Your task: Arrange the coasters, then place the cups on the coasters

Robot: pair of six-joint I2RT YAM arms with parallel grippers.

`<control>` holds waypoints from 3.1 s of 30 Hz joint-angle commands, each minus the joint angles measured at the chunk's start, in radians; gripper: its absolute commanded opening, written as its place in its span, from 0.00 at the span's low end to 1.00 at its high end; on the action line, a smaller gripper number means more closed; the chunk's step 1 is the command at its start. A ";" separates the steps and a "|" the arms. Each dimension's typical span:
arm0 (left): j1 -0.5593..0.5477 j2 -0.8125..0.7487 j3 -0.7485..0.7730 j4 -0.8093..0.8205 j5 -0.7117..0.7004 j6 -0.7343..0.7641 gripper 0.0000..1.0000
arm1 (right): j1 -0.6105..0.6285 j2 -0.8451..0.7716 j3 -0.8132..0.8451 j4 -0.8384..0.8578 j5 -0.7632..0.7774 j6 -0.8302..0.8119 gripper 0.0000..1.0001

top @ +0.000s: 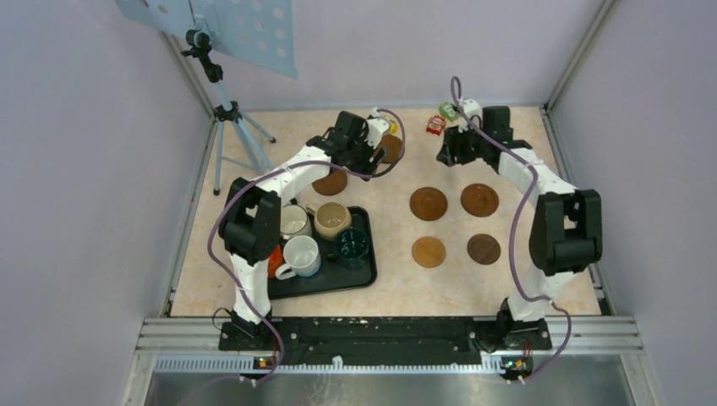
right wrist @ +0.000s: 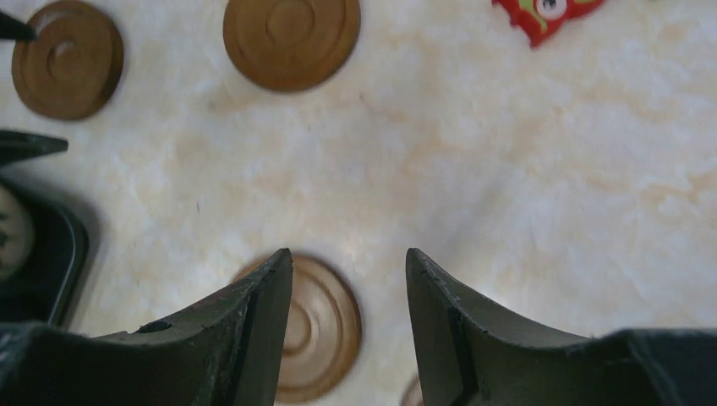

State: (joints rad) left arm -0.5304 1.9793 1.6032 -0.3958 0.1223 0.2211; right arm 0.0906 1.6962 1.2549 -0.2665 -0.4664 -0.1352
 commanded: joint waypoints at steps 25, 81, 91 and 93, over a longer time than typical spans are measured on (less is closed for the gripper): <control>0.139 0.052 -0.121 0.006 -0.040 -0.097 0.83 | 0.264 0.640 0.560 0.200 0.437 0.322 0.57; -0.123 0.638 0.666 0.107 0.321 -0.152 0.65 | -0.197 0.420 0.271 -0.065 0.411 -0.123 0.30; -0.143 0.693 0.729 0.184 0.314 -0.175 0.72 | -0.248 0.405 0.258 -0.081 0.370 -0.151 0.30; -0.144 0.702 0.738 0.197 0.311 -0.177 0.73 | -0.250 0.401 0.250 -0.081 0.359 -0.157 0.29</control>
State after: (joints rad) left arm -0.6643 2.6472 2.3043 -0.2443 0.4297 0.0605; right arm -0.1440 2.1250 1.5444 -0.2699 -0.1123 -0.2512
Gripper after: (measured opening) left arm 0.720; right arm 0.298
